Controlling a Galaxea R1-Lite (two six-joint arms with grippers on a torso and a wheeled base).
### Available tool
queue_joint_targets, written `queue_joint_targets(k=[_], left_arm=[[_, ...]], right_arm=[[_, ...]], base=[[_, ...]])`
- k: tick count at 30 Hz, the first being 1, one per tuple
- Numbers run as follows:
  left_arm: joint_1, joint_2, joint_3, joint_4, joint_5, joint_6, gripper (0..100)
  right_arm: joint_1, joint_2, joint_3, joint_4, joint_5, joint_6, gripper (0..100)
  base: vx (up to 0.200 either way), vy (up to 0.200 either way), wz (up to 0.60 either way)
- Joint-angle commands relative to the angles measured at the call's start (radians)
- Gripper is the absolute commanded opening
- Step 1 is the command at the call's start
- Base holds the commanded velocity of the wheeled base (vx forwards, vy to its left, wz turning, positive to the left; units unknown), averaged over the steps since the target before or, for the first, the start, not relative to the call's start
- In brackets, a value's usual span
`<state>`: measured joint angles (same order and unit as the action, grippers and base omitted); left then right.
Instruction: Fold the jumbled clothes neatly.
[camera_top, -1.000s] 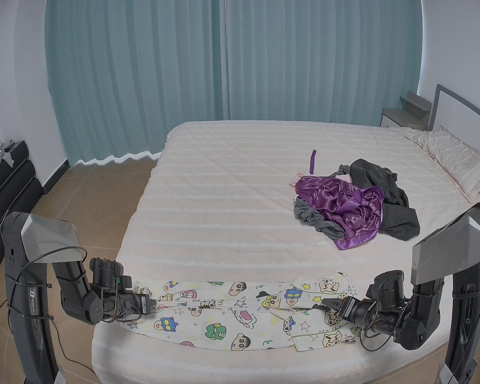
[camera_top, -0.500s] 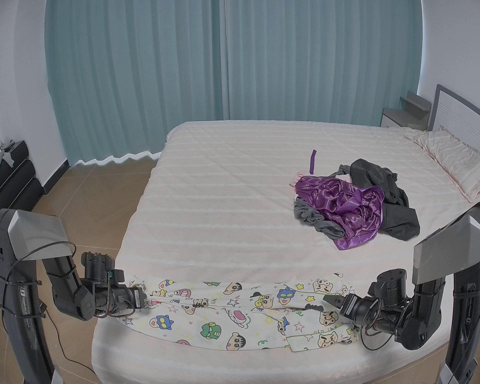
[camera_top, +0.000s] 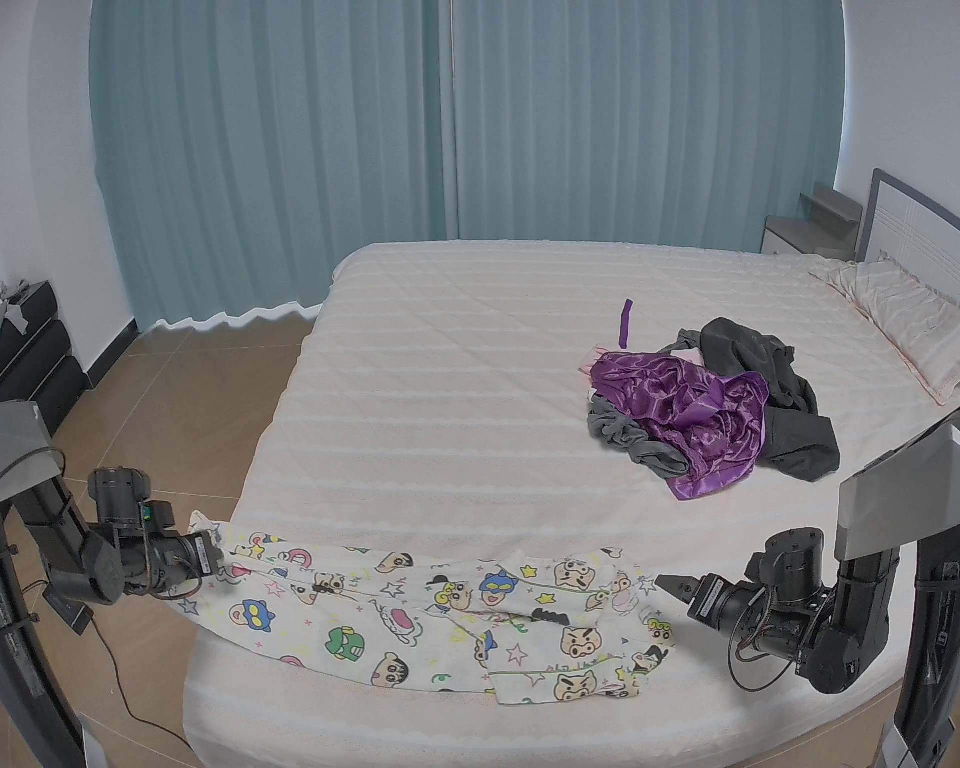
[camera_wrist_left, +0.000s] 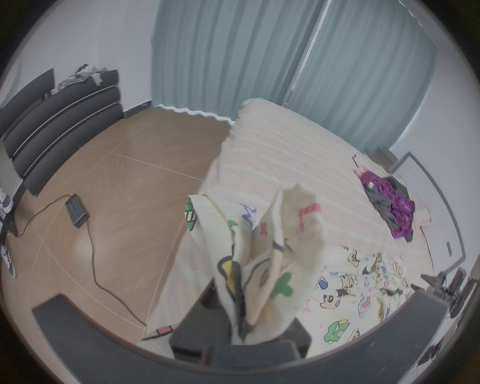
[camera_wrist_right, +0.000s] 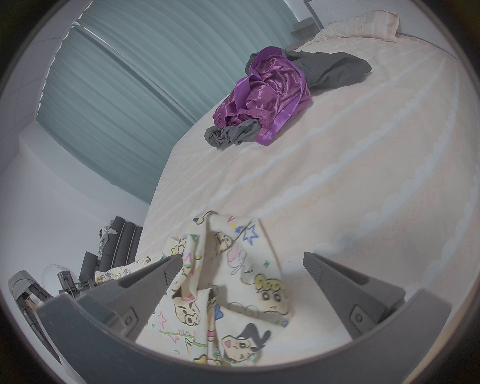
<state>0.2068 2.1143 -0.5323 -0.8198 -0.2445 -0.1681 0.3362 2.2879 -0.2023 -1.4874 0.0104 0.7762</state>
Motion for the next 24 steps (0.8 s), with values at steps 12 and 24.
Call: queue_joint_targets(k=[12,24], left_arm=[[0.318,-0.18,-0.181,0.248,-0.082,0.001,0],[-0.066,-0.261,-0.057,0.249,0.202,-0.076,0]], right_arm=[[-0.022,-0.001,-0.008,-0.001,0.002,0.0,100],[-0.019,0.004,-0.006,-0.001,0.002,0.0,100]], base=[[0.0,0.0,0.0],[0.0,0.0,0.0]])
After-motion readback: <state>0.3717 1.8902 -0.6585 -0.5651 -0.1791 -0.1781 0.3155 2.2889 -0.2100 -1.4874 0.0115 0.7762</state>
